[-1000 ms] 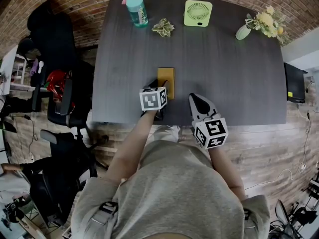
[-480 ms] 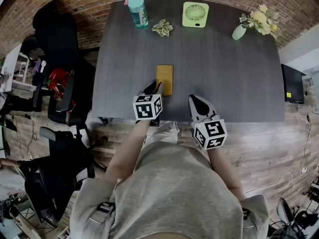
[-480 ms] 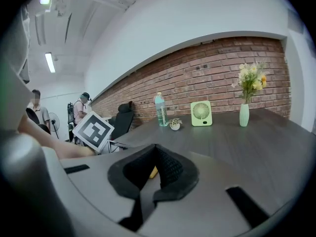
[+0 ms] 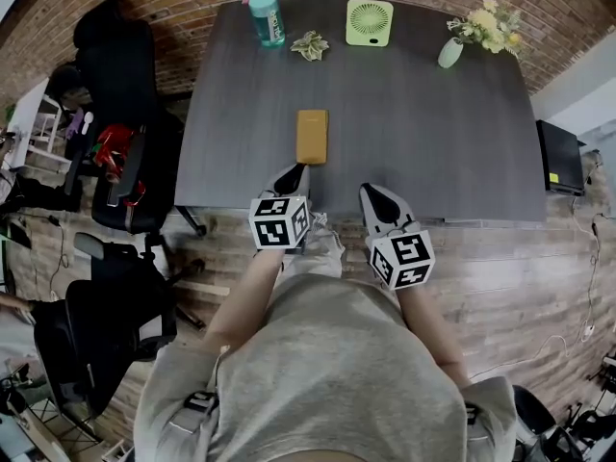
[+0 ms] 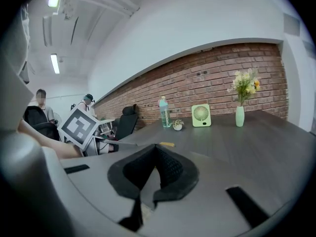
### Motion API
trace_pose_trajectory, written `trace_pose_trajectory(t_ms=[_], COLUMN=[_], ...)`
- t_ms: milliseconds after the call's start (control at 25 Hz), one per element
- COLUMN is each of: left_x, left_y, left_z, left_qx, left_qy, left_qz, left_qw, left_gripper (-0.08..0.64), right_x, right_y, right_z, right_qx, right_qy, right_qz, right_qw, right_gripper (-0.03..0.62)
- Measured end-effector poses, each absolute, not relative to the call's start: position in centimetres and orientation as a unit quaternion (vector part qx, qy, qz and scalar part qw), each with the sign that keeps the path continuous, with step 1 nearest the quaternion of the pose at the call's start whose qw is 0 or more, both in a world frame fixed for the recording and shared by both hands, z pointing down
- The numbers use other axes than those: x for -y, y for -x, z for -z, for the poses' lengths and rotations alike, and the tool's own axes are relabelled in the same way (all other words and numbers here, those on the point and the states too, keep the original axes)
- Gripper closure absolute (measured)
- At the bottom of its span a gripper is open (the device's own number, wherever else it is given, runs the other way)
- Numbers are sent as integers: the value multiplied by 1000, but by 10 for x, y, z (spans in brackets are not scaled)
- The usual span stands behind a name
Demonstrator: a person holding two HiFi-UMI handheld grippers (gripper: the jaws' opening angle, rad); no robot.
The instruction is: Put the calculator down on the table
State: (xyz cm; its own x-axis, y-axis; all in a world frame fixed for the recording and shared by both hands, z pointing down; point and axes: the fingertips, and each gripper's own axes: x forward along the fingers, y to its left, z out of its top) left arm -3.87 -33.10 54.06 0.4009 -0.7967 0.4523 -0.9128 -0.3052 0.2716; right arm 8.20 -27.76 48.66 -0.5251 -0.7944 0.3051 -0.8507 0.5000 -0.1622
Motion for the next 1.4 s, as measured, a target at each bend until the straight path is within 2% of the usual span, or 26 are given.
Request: trace_pose_trajectory(t_ms=[800,1400], left_x=[189,120], left_y=[8,11], left_z=[-509,-486], left_qx=[518,520], left_qy=[-820,-824], left_qz=[-72,-56], left_qw=[232,217], left_gripper=[532,532], right_x=[155,101], right_y=[-108,-104], right_z=[-474,-472], right_qx=[863,868], right_qy=[-485,-477], right_qz=[-117,-111], right_qw=[83,79], right_gripper=[590,589])
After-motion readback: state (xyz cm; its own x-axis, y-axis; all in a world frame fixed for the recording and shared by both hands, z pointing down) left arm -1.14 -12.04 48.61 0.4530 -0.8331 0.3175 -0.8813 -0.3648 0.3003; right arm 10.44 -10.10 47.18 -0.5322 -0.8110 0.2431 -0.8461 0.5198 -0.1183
